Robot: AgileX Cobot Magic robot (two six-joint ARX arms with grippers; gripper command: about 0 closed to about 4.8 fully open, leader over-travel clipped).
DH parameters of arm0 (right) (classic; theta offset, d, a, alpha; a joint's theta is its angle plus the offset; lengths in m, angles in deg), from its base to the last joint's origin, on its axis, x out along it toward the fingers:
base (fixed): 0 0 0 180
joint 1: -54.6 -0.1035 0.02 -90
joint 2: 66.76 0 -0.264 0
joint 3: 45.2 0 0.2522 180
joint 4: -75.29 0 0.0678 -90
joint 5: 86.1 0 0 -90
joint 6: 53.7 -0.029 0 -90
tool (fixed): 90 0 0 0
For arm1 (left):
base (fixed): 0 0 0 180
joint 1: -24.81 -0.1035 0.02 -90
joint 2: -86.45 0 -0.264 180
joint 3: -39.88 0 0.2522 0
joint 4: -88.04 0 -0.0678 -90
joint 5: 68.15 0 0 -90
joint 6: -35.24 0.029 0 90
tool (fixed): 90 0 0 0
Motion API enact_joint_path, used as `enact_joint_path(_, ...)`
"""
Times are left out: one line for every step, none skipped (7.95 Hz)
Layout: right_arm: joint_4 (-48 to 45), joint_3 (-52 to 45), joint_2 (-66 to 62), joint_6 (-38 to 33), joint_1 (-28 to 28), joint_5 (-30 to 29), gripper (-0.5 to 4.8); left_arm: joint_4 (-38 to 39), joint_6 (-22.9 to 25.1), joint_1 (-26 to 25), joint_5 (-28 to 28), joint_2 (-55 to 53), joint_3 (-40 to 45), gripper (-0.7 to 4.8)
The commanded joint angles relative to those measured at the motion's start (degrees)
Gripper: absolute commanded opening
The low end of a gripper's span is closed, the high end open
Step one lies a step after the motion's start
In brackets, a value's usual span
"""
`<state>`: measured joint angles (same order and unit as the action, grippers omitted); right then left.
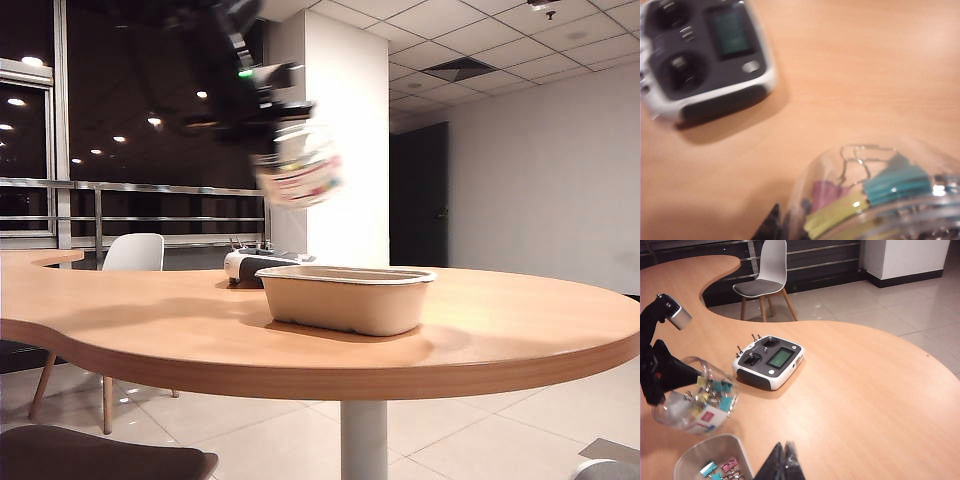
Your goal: Pick up the box filled with clips, pour some clips from it into the rectangular paper box, and then put the clip box back on the table.
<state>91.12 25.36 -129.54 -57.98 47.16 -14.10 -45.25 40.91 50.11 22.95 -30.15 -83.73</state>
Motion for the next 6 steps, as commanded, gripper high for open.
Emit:
enact_joint_path(-0.83,0.46,0.22,-0.20,0.11,-0.09,-0.01,-16.13,0.37,5.25,5.64,0.44,4.31,-0.06)
enact_joint_path(-1.05,0.46,0.22,-0.17,0.11,0.04,-0.01,-21.99,0.42,6.62,8.96,0.44,7.98,-0.06)
enact_joint_path(-1.05,0.46,0.20,-0.15,0.11,0.04,-0.01,-27.71,0.57,7.41,9.40,0.48,11.80,-0.06)
enact_joint_path(-1.03,0.44,0.17,1.14,0.11,0.22,-0.01,-35.08,1.40,7.85,9.46,0.59,16.46,-0.06)
enact_joint_path(-1.03,0.44,0.20,1.75,0.11,0.24,-0.01,-58.34,1.88,7.87,9.18,3.02,29.73,-0.06)
enact_joint_path(-0.98,0.44,-0.02,1.73,0.11,0.02,-0.01,-94.88,3.19,8.46,5.14,5.81,50.38,-0.06)
